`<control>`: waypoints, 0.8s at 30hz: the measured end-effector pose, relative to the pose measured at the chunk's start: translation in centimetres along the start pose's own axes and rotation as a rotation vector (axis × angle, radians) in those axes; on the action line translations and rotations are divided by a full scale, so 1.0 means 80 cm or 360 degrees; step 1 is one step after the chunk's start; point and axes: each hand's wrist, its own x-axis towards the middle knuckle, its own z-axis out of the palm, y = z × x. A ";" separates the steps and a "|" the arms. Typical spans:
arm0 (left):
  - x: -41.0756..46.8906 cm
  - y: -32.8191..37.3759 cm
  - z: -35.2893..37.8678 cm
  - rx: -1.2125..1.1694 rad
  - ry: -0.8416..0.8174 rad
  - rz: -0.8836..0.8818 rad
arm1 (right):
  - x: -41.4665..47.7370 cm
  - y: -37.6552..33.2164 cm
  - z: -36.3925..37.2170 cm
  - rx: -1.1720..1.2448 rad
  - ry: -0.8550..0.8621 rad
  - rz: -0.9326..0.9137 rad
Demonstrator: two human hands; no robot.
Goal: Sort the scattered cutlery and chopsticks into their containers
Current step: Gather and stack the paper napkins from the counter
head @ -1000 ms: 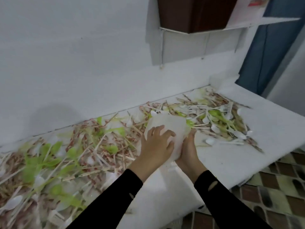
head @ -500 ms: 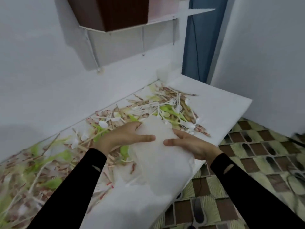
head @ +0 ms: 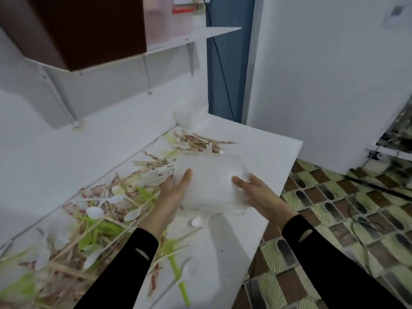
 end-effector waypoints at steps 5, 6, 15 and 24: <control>0.016 0.039 0.051 0.0235 -0.0264 -0.0070 | 0.038 -0.023 -0.046 -0.0167 0.0241 -0.0080; 0.021 0.043 0.061 0.0329 -0.0297 -0.0047 | 0.046 -0.028 -0.056 -0.0152 0.0266 -0.0092; 0.143 0.014 0.210 0.0561 -0.0204 0.0194 | 0.133 -0.057 -0.197 -0.0228 0.0383 -0.0293; 0.204 0.007 0.354 0.0306 0.0013 0.0245 | 0.220 -0.068 -0.328 -0.0396 0.0266 -0.0213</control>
